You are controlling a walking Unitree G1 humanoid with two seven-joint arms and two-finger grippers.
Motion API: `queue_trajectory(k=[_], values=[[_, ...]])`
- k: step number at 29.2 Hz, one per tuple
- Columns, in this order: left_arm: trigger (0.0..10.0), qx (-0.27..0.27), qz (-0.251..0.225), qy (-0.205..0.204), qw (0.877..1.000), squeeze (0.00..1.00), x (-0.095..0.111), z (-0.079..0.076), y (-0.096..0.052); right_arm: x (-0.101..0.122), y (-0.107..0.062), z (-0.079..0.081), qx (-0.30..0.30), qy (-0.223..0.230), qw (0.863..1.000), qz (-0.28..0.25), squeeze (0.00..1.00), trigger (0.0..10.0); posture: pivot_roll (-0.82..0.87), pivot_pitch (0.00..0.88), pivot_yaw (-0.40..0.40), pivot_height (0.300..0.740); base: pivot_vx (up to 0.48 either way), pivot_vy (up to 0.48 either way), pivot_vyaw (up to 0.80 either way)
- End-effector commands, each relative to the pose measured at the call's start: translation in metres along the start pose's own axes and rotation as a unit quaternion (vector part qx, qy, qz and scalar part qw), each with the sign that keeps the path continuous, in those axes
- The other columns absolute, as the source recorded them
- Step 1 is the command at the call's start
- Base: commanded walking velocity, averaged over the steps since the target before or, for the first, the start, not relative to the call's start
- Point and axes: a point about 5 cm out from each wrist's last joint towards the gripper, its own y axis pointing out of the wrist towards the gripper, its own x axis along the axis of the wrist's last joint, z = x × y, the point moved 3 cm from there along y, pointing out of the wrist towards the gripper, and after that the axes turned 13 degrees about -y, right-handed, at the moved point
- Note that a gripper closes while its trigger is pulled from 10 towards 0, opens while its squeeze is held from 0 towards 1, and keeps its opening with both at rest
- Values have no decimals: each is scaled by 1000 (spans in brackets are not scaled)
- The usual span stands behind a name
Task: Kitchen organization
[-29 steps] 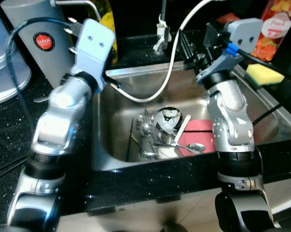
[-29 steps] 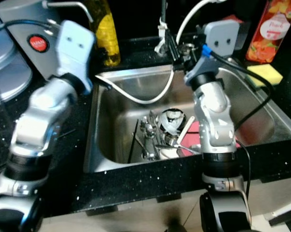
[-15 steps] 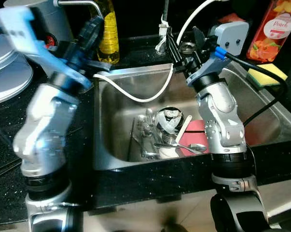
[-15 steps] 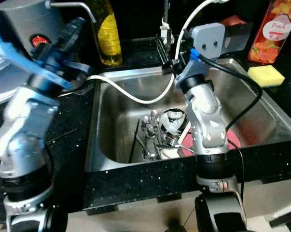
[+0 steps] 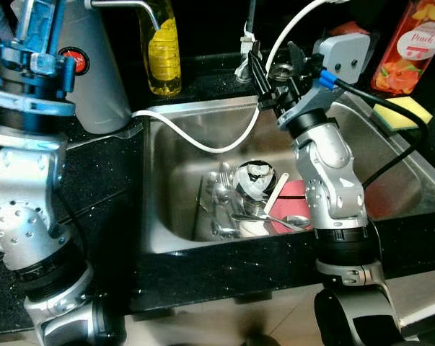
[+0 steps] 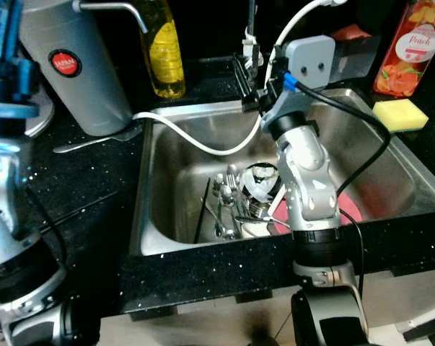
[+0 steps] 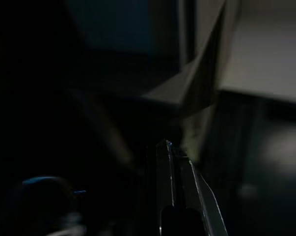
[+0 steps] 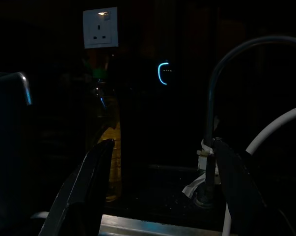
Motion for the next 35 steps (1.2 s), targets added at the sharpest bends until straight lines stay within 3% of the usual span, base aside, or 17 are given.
queue_trajectory(k=[1, 4, 6, 8, 10, 11, 13, 14, 22, 23, 24, 30, 35], values=[[10000, -23, 4, -42, 999, 0, -6, -9, -1, 0, 1, 1, 1, 4, 1000, -4, 0, 10000, -57, 13, 49, 740, 0, 0, 0], [10000, -42, 5, -69, 997, 0, -9, -14, -1, 0, 1, 1, 2, 4, 1000, -4, 0, 10000, -59, 13, 49, 740, 0, 0, 0], [10000, -44, 8, -66, 997, 0, -9, -15, -1, 0, 1, 1, 2, 3, 1000, -4, 0, 10000, -60, 12, 49, 740, 0, 0, 0], [10000, -36, 23, -29, 999, 0, -8, -16, -2, 1, 1, 0, 1, 2, 1000, -5, 0, 10000, -62, 13, 49, 740, 0, 0, 0], [10000, -38, 23, -34, 998, 0, -8, -17, -2, 1, 1, 0, 1, 2, 1000, -5, 0, 10000, -62, 13, 49, 740, 0, 0, 0], [10000, -52, 28, -53, 997, 208, -10, -21, -2, 1, 1, 1, 1, 1, 1000, -5, 0, 10000, -65, 13, 49, 740, 0, 0, 0], [10000, -58, 29, -61, 996, 208, -11, -22, -2, 1, 1, 1, 2, 1, 1000, -5, 0, 10000, -66, 13, 48, 740, 0, 0, 0], [10000, -61, 29, -69, 995, 1000, -11, -23, -2, 1, 1, 1, 2, 1, 1000, -5, 0, 10000, -66, 13, 48, 740, 0, 0, 0], [10000, -68, 42, -96, 992, 1000, -10, -27, -8, 2, 2, 0, 0, 0, 1000, -6, 0, 10000, -68, 11, 49, 740, 0, 0, 0], [10000, -66, 43, -99, 992, 0, -8, -27, -11, 2, 2, 0, 0, 0, 1000, -7, 0, 10000, -68, 11, 50, 740, 0, 0, 0], [10000, -69, 46, -98, 992, 1000, -7, -27, -14, 2, 2, 0, 0, 0, 1000, -7, 0, 10000, -68, 10, 50, 740, 0, 0, 0], [10000, -87, 59, -98, 990, 1000, -4, -30, -23, 2, 2, 0, -1, 0, 1000, -8, 0, 10000, -66, 10, 51, 740, 0, 0, 0], [10000, -92, 62, -109, 988, 1000, -13, -33, -15, 2, 2, 0, -1, 0, 1000, -8, 0, 10000, -66, 10, 54, 740, 0, 0, 0]])
